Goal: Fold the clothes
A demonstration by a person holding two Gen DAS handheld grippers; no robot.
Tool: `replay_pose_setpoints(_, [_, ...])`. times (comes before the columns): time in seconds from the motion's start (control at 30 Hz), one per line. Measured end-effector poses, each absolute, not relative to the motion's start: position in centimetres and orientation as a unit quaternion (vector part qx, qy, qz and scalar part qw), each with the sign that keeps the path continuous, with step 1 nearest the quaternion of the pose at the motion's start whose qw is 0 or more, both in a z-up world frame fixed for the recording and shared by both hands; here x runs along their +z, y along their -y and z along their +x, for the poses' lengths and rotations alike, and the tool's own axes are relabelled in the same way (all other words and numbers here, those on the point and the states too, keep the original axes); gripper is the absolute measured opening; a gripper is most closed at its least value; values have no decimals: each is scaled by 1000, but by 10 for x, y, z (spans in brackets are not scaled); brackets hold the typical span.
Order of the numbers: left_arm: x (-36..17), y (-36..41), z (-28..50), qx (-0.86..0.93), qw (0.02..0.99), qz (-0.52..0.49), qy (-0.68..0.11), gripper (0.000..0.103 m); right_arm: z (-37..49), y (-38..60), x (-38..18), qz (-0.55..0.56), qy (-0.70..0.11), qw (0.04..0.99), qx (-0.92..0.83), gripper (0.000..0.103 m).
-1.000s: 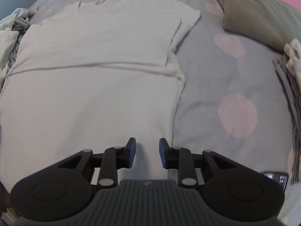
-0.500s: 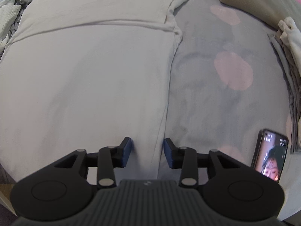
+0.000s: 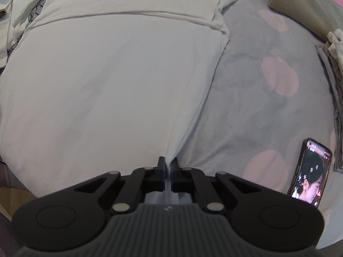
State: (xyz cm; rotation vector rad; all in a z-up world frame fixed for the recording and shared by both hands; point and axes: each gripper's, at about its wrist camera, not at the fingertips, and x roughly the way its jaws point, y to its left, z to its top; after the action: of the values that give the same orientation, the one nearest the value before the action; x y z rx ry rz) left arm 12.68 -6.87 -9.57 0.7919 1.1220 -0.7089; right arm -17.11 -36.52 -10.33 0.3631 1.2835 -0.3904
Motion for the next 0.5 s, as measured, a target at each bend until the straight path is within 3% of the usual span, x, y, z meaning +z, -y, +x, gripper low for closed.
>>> replay_pose_setpoints(0.5, [-11, 95, 176, -339, 820, 195, -419, 0, -155, 395, -22, 146, -462, 842, -238, 3])
